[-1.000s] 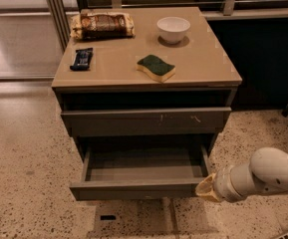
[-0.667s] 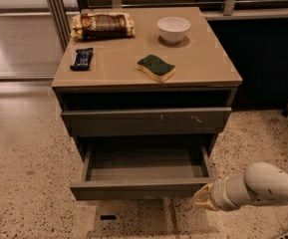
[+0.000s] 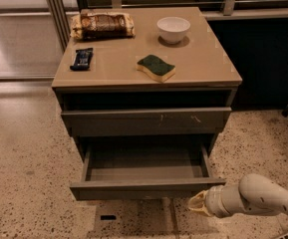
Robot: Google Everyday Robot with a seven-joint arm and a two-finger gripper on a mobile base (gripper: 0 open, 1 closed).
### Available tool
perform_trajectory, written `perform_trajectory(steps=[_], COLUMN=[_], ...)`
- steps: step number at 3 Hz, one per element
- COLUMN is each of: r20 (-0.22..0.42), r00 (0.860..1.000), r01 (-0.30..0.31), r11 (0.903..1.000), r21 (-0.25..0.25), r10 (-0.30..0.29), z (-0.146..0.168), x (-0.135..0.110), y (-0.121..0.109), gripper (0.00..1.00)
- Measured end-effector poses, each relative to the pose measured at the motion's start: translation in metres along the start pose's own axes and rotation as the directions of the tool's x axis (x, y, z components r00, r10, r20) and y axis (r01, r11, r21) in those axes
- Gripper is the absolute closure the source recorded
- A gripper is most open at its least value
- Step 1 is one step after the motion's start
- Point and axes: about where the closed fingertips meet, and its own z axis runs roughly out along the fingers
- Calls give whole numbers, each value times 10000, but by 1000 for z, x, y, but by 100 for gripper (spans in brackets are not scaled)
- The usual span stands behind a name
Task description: Close middle drawer
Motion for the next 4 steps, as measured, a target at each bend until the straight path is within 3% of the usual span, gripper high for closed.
perform_trajectory(steps=[1, 2, 4], r20=[7, 151, 526], r00=[9996, 9930, 9611], r01=[293, 1157, 2525], r11=[9994, 9894, 9400], r21=[201, 881, 2293], r10=[-293, -1175, -2710], z=[3, 12, 40], x=[3, -1, -16], y=[-3, -21, -66], gripper=[100, 100, 100])
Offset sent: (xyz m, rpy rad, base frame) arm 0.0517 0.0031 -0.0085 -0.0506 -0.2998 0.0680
